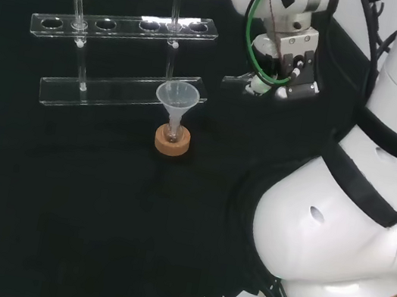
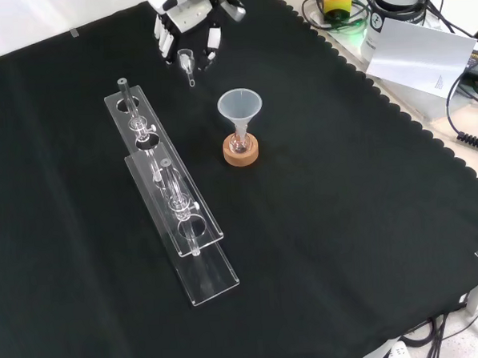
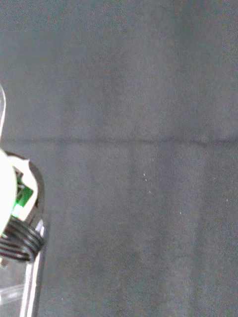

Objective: Pour all the NaCl from the weighing funnel into the round-bottom flask.

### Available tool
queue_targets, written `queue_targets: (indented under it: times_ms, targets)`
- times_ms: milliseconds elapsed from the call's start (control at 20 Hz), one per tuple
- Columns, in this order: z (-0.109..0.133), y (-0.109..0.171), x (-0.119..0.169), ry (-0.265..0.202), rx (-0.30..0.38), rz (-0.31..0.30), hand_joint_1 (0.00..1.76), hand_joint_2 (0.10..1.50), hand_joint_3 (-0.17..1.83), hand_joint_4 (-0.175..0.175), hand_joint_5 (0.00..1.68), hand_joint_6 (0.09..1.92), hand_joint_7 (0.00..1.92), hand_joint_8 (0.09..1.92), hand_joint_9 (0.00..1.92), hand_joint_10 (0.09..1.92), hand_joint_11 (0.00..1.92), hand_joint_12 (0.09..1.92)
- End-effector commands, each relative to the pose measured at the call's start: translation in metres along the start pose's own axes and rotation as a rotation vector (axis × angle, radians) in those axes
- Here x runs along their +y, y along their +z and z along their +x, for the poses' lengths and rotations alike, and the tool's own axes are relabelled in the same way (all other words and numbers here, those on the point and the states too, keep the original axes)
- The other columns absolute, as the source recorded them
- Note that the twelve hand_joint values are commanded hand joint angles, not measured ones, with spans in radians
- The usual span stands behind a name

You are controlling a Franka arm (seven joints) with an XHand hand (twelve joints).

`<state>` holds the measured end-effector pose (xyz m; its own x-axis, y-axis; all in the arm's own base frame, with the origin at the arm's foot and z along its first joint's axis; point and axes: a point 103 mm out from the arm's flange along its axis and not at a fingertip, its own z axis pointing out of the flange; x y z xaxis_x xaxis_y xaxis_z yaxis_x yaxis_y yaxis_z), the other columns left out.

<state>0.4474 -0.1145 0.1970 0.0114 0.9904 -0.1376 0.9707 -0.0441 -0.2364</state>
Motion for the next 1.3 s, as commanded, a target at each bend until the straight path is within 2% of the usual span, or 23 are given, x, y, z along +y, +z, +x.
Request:
queue_targets:
  times_ms: [50, 500, 800, 1300]
  targets:
    - [-0.009, -0.024, -0.046, 0.045, -0.031, 0.012, 1.12, 0.73, 0.68, 0.041, 1.1, 0.97, 0.89, 0.76, 1.1, 0.42, 0.92, 0.97]
    - [0.011, -0.062, -0.069, 0.028, -0.066, 0.003, 1.11, 0.72, 0.68, 0.046, 1.11, 0.97, 0.89, 0.76, 1.1, 0.41, 0.92, 0.97]
    - [0.029, -0.081, -0.078, -0.014, -0.09, 0.026, 1.11, 0.72, 0.68, 0.049, 1.11, 0.97, 0.9, 0.76, 1.1, 0.41, 0.92, 0.98]
    - [0.066, -0.088, -0.082, -0.055, -0.154, 0.062, 1.11, 0.72, 0.68, 0.055, 1.11, 0.97, 0.9, 0.75, 1.1, 0.41, 0.91, 0.98]
